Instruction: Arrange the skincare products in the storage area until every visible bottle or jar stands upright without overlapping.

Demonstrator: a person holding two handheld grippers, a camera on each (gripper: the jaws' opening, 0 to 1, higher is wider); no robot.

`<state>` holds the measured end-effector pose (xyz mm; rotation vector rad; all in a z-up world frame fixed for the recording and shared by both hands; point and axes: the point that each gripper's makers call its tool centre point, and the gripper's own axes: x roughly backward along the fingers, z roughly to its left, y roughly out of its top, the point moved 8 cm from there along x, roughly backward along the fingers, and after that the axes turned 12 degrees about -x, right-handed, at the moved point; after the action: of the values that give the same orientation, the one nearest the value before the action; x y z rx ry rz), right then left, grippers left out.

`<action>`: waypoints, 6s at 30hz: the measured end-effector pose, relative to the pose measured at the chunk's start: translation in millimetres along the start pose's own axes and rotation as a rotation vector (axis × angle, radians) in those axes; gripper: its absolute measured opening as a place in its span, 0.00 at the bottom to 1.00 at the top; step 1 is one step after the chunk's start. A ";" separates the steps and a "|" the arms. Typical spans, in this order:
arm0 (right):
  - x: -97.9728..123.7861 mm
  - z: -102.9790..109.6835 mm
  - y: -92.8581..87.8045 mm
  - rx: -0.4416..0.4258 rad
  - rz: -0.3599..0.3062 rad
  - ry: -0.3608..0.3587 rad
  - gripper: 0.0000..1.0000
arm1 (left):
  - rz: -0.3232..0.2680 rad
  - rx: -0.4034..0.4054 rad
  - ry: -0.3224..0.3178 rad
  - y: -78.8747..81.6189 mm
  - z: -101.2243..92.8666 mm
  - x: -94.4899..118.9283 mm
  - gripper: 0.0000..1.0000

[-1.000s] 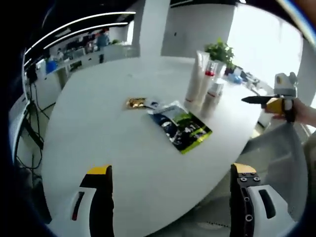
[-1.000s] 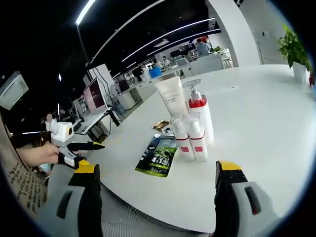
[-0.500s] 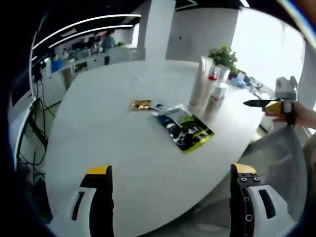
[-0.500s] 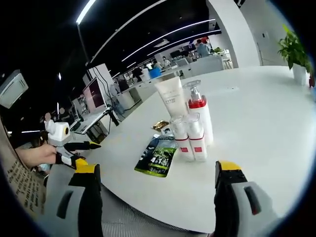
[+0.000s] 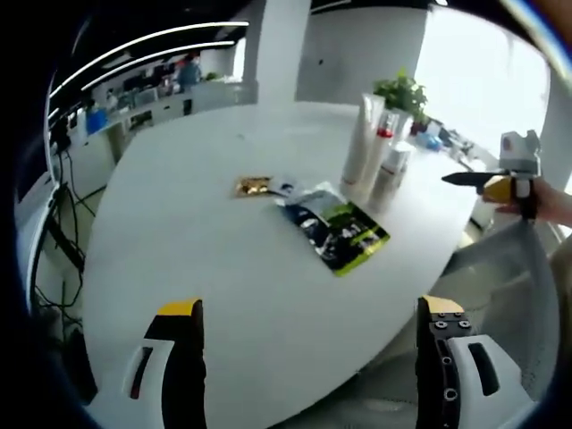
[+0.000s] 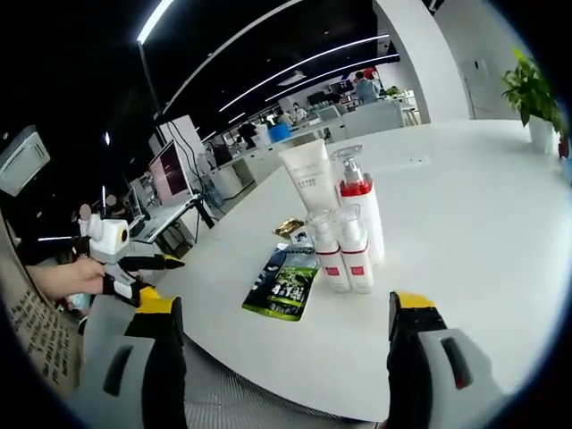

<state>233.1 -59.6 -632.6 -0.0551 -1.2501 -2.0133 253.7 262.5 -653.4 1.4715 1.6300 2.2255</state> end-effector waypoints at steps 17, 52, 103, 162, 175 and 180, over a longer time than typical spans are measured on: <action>-0.6 -1.6 1.7 -0.002 -0.006 -0.005 0.95 | 0.020 -0.090 -0.054 42.2 14.5 -40.5 0.97; -1.5 -7.3 0.9 -0.026 0.005 -0.045 0.95 | 0.116 -0.221 -0.142 101.3 42.7 -144.1 0.92; 1.2 -17.0 3.0 -0.083 -0.035 -0.123 0.93 | 0.155 -0.355 -0.148 126.5 57.4 -231.4 0.38; -1.2 -11.8 1.9 -0.024 -0.008 -0.107 0.93 | 0.143 -0.615 -0.213 156.5 91.2 -166.8 0.36; -1.4 -9.3 2.0 -0.002 -0.008 -0.090 0.93 | 0.222 -0.649 -0.272 127.4 83.5 -139.4 0.36; -1.6 -7.7 1.9 0.007 -0.005 -0.083 0.93 | 0.266 -0.690 -0.315 112.3 76.2 -129.1 0.36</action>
<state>237.9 -65.2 -635.8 -0.1331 -1.3102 -2.0285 431.2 202.6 -653.7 1.7418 0.5130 2.1777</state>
